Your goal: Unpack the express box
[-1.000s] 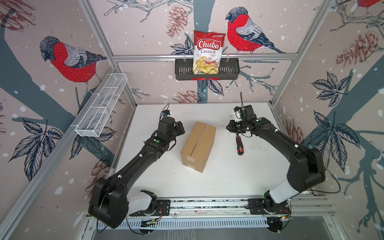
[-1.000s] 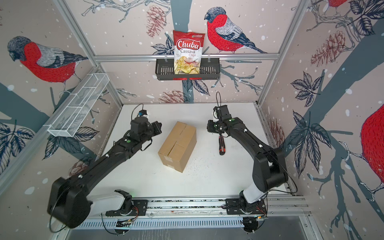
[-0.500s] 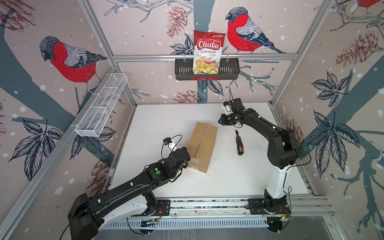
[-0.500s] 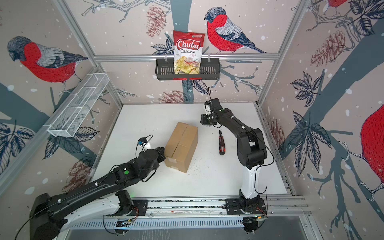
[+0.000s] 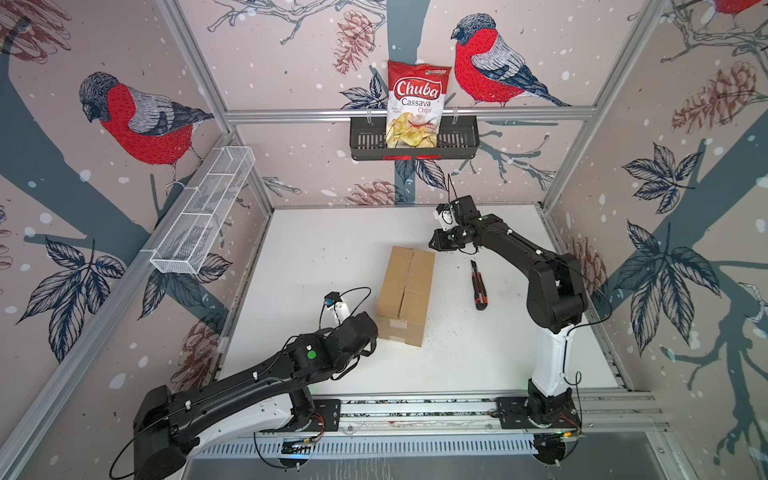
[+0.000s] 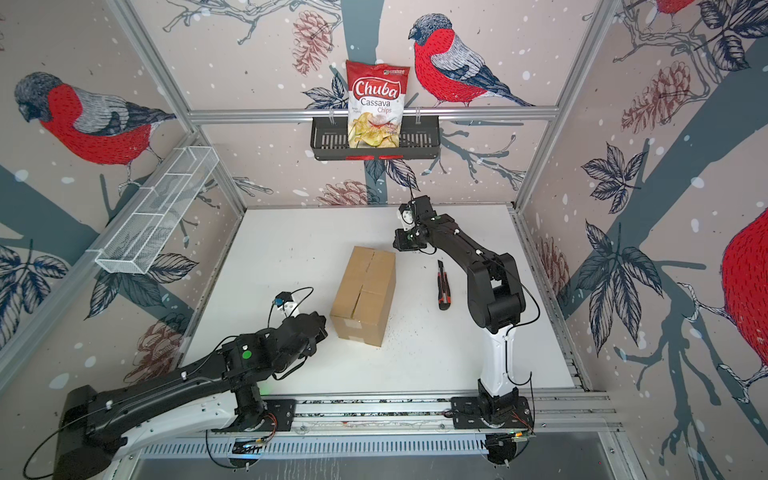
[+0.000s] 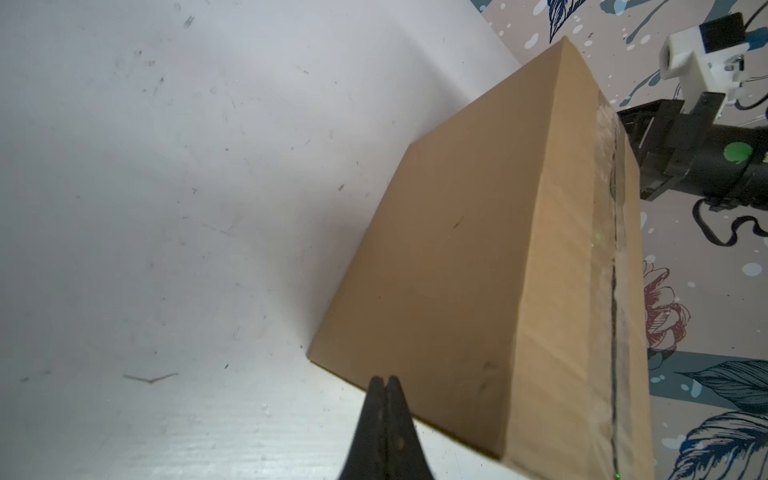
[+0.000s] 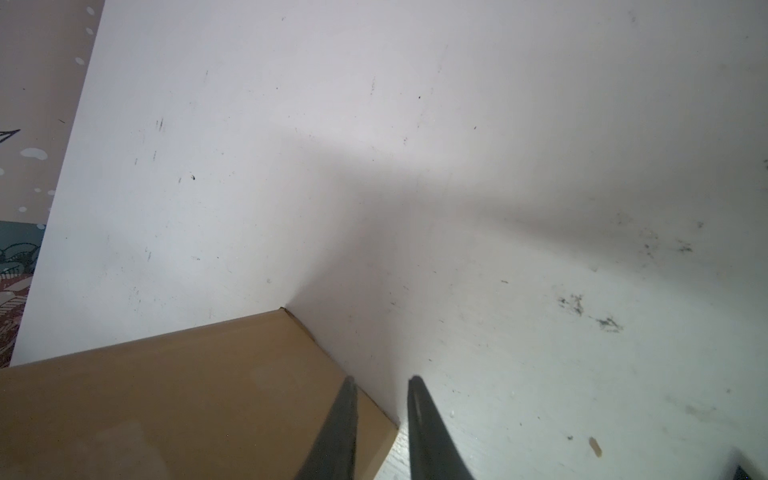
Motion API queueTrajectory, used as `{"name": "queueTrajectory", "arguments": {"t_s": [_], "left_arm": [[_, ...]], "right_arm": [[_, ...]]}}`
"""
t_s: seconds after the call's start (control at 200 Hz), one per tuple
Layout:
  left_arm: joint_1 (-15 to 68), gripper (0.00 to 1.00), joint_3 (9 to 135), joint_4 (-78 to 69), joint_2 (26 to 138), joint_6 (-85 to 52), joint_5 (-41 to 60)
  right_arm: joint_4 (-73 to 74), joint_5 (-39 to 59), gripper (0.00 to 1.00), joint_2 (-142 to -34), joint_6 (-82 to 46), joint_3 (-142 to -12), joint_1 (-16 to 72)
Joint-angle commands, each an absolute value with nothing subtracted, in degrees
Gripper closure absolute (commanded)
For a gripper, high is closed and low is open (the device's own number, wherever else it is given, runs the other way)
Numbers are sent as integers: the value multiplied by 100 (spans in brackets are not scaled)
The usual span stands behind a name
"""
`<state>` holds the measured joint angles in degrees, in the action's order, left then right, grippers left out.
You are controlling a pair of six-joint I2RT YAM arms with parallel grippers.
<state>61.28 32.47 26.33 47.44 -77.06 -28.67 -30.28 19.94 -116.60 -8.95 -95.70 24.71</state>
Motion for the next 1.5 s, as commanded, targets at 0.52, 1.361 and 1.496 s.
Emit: {"name": "queueTrajectory", "arguments": {"t_s": [0.52, 1.361, 1.496], "left_arm": [[6163, 94, 2511, 934, 5036, -7313, -2876], [2631, 93, 3252, -1014, 6822, -4606, -785], [1978, 93, 3759, -1017, 7403, -4354, -488]], "right_arm": [[-3399, 2255, 84, -11580, -461, -9585, 2698], [-2721, 1908, 82, -8346, -1997, -5736, 3835], [-3006, 1541, 80, -7635, -2163, -5419, 3612]]}}
